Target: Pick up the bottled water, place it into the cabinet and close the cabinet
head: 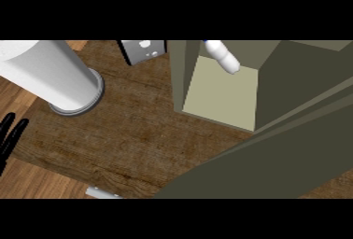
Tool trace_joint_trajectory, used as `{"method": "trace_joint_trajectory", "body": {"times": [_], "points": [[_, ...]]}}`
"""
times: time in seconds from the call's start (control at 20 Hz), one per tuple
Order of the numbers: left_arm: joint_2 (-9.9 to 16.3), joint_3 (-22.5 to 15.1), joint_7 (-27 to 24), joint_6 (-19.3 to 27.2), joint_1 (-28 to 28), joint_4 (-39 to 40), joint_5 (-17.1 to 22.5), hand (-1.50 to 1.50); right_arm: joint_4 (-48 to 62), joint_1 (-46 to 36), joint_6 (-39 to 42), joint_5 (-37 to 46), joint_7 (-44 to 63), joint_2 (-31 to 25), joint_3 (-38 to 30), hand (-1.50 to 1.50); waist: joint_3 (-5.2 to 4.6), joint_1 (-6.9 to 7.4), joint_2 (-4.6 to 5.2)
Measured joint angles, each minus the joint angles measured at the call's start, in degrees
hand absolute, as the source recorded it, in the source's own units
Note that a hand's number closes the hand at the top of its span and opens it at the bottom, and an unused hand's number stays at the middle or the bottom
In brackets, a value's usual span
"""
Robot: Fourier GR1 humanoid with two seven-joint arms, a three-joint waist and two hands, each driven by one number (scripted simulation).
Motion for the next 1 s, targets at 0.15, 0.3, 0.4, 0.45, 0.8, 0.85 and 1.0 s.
{"method": "trace_joint_trajectory", "body": {"times": [0.15, 0.3, 0.4, 0.45, 0.8, 0.85, 1.0], "points": [[-0.01, 0.13, 0.07, -0.29, 0.10, 0.43, 0.27, -1.50, 4.86, -5.47, -0.70, -1.02, 2.81, 1.56, -2.43, 1.50, 0.09, -0.01, -0.21], [0.04, 0.23, 0.20, -0.48, -0.05, 0.91, 0.38, -1.50, 10.73, -11.59, -3.25, -0.77, 6.25, 4.78, -3.35, 1.50, 0.21, -0.28, -0.39], [-0.01, 0.33, 0.20, -0.55, 0.08, 1.17, 0.45, -1.50, 15.22, -15.74, -5.59, -0.28, 8.48, 7.53, -3.90, 1.50, 0.34, -0.27, -0.47], [-0.09, 0.37, 0.16, -0.61, 0.06, 1.30, 0.49, -1.50, 17.56, -17.95, -6.72, 0.01, 9.63, 8.95, -4.16, 1.50, 0.42, -0.44, -0.51], [-0.14, 1.17, 0.08, -1.30, 0.56, 2.50, 1.17, -1.50, 35.31, -33.26, -14.38, 4.44, 14.35, 15.79, -8.89, 1.50, 1.17, -2.43, -0.49], [-0.10, 1.43, 0.03, -1.34, 0.59, 2.92, 1.22, -1.50, 37.66, -35.29, -15.60, 5.46, 14.15, 16.38, -9.90, 1.50, 1.22, -2.76, -0.41], [-0.22, 2.02, -0.27, -1.78, 0.92, 3.69, 1.49, -1.50, 43.79, -40.39, -19.61, 6.92, 13.13, 18.50, -11.28, 1.50, 1.22, -3.52, -0.71]]}}
